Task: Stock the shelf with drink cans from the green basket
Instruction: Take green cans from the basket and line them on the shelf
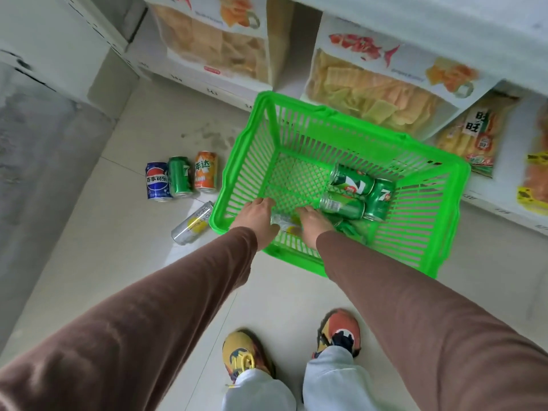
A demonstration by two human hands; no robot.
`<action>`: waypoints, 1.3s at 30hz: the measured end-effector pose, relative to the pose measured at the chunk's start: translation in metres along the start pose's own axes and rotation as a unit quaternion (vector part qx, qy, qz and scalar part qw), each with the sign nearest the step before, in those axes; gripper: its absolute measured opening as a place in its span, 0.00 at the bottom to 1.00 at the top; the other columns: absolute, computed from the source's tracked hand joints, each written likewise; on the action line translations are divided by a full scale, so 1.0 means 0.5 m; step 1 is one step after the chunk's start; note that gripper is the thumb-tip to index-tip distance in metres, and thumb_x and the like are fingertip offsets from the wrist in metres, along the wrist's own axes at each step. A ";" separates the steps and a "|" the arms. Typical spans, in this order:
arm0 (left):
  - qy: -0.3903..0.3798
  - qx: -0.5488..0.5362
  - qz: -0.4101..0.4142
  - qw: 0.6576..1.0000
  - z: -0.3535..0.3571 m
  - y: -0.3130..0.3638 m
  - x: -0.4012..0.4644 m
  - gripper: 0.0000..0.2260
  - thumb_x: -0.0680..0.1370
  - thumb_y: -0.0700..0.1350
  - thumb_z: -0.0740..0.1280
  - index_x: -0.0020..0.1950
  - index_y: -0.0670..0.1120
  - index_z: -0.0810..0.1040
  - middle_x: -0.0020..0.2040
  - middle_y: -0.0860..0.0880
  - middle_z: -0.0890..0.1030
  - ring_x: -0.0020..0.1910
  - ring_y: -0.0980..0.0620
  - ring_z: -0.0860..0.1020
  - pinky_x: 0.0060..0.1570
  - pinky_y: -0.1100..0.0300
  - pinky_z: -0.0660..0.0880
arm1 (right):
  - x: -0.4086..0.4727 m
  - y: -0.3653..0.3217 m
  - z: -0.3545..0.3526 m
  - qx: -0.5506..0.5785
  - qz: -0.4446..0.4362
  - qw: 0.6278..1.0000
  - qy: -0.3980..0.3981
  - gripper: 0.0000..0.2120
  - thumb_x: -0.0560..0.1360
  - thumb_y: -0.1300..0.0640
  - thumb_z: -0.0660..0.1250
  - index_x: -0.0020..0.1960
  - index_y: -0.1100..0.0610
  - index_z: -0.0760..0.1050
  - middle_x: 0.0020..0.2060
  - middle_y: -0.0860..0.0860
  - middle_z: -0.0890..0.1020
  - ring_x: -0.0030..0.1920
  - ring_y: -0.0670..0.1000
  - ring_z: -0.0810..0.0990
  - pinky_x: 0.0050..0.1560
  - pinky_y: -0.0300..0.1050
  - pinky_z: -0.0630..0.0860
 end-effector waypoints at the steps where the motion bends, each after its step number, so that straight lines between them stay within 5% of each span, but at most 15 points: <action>1: -0.002 0.004 0.001 1.000 0.011 -0.007 0.015 0.26 0.75 0.47 0.68 0.71 0.44 0.67 0.65 0.42 0.73 0.65 0.42 0.70 0.65 0.50 0.68 | 0.021 0.005 0.016 -0.008 -0.001 1.000 -0.010 0.26 0.82 0.49 0.64 0.75 0.58 0.64 0.70 0.58 0.70 0.69 0.59 0.70 0.67 0.57 0.72; 12: -0.041 0.036 -0.006 0.998 0.060 -0.033 0.101 0.25 0.75 0.46 0.66 0.71 0.43 0.66 0.66 0.41 0.71 0.66 0.41 0.69 0.63 0.49 0.70 | 0.130 0.023 0.093 -0.035 0.017 0.999 -0.029 0.26 0.79 0.49 0.68 0.72 0.57 0.67 0.66 0.58 0.71 0.67 0.60 0.71 0.64 0.57 0.73; 20: 0.005 -0.034 -0.014 0.999 -0.054 0.024 -0.021 0.27 0.74 0.47 0.68 0.72 0.44 0.66 0.67 0.42 0.72 0.67 0.42 0.69 0.65 0.52 0.68 | -0.041 -0.011 -0.081 0.177 0.049 0.980 0.071 0.22 0.77 0.46 0.69 0.65 0.58 0.71 0.58 0.57 0.75 0.58 0.58 0.77 0.57 0.51 0.75; 31: 0.062 -0.108 0.036 0.992 -0.504 0.213 -0.428 0.29 0.73 0.46 0.70 0.72 0.44 0.65 0.67 0.42 0.73 0.66 0.43 0.71 0.65 0.54 0.68 | -0.556 -0.227 -0.519 0.328 -0.031 0.929 0.169 0.22 0.76 0.51 0.72 0.65 0.55 0.70 0.59 0.54 0.80 0.57 0.52 0.79 0.56 0.48 0.74; 39: 0.186 -0.128 0.156 0.962 -0.898 0.340 -0.711 0.27 0.73 0.45 0.70 0.70 0.44 0.68 0.62 0.44 0.76 0.61 0.46 0.74 0.60 0.57 0.69 | -0.908 -0.432 -0.850 0.495 -0.114 0.836 0.207 0.09 0.79 0.48 0.68 0.56 0.50 0.75 0.52 0.51 0.83 0.47 0.47 0.83 0.47 0.43 0.78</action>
Point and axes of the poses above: each hand's wrist, its own x-axis towards the middle knuckle, its own z-axis out of the palm, y = z × x, the point moved 2 cm from there along x, towards the middle knuckle
